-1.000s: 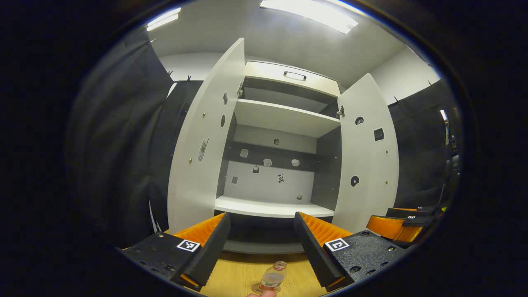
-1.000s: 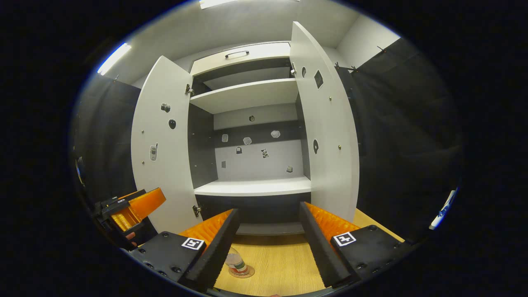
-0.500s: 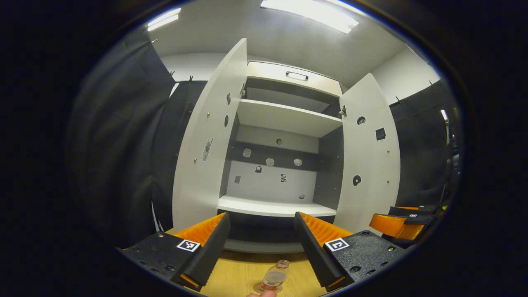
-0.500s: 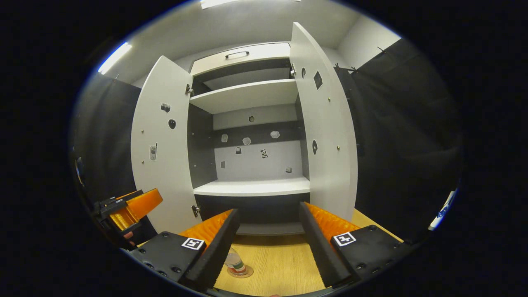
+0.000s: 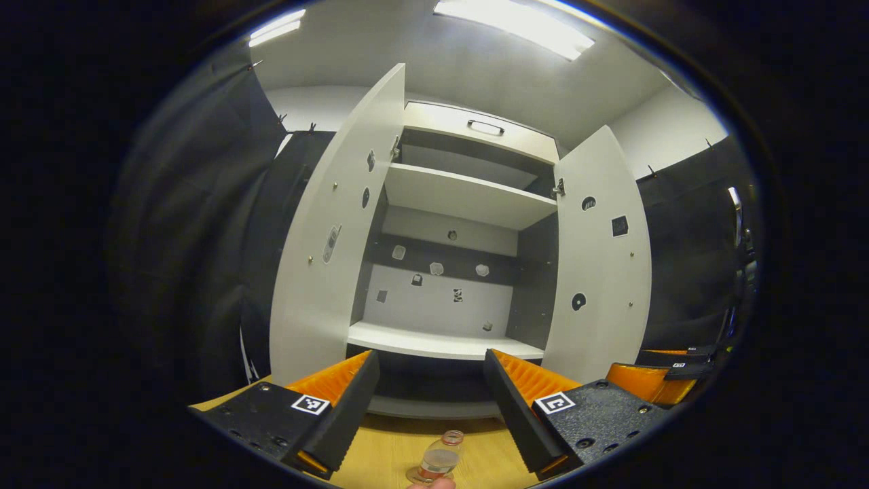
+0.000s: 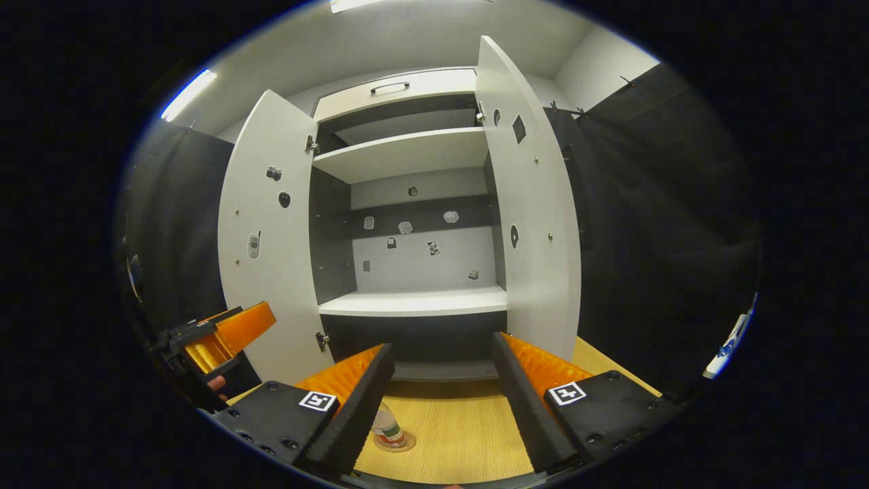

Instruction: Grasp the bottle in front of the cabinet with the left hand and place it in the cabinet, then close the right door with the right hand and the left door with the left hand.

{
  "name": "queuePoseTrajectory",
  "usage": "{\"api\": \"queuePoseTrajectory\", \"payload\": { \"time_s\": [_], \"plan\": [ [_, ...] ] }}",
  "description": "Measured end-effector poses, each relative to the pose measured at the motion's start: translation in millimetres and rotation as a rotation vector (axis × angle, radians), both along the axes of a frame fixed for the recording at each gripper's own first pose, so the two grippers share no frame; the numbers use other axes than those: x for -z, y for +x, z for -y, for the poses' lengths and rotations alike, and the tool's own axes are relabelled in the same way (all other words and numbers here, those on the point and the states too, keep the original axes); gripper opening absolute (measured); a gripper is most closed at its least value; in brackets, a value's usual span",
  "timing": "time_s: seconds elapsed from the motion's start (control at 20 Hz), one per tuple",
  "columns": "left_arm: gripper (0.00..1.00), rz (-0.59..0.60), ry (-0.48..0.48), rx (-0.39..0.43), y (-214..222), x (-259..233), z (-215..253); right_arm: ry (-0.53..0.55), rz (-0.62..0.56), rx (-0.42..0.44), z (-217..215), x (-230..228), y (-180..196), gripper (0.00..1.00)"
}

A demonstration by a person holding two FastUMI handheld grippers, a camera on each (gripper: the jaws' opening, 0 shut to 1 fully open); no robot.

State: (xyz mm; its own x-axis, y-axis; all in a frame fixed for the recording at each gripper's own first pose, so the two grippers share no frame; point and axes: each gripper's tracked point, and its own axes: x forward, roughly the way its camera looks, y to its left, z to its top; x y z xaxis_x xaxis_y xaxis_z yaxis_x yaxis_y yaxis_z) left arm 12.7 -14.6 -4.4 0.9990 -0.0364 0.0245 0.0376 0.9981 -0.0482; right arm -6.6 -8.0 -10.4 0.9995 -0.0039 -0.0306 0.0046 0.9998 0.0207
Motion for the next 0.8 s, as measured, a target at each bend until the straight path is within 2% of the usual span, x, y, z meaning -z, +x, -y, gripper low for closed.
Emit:
{"api": "queuePoseTrajectory", "payload": {
  "time_s": [0.2, 0.45, 0.7, 0.8],
  "plan": [
    [0.95, -0.022, -0.034, 0.058, 17.9, 20.4, 24.0, 0.005, 0.014, 0.034, 14.8, -4.4, -5.6, 0.98],
    [0.95, -0.128, -0.030, 0.114, 35.0, 94.9, 48.6, 0.004, -0.006, 0.079, 32.5, -0.3, -11.7, 0.98],
    [0.95, -0.182, 0.043, 0.077, 51.1, 171.9, 48.8, -0.011, -0.028, 0.118, 47.0, 1.4, -16.3, 0.97],
    [0.95, -0.241, 0.063, 0.053, 52.9, 207.8, 42.1, -0.020, -0.029, 0.126, 49.2, 0.3, -19.2, 0.98]
  ]
}}
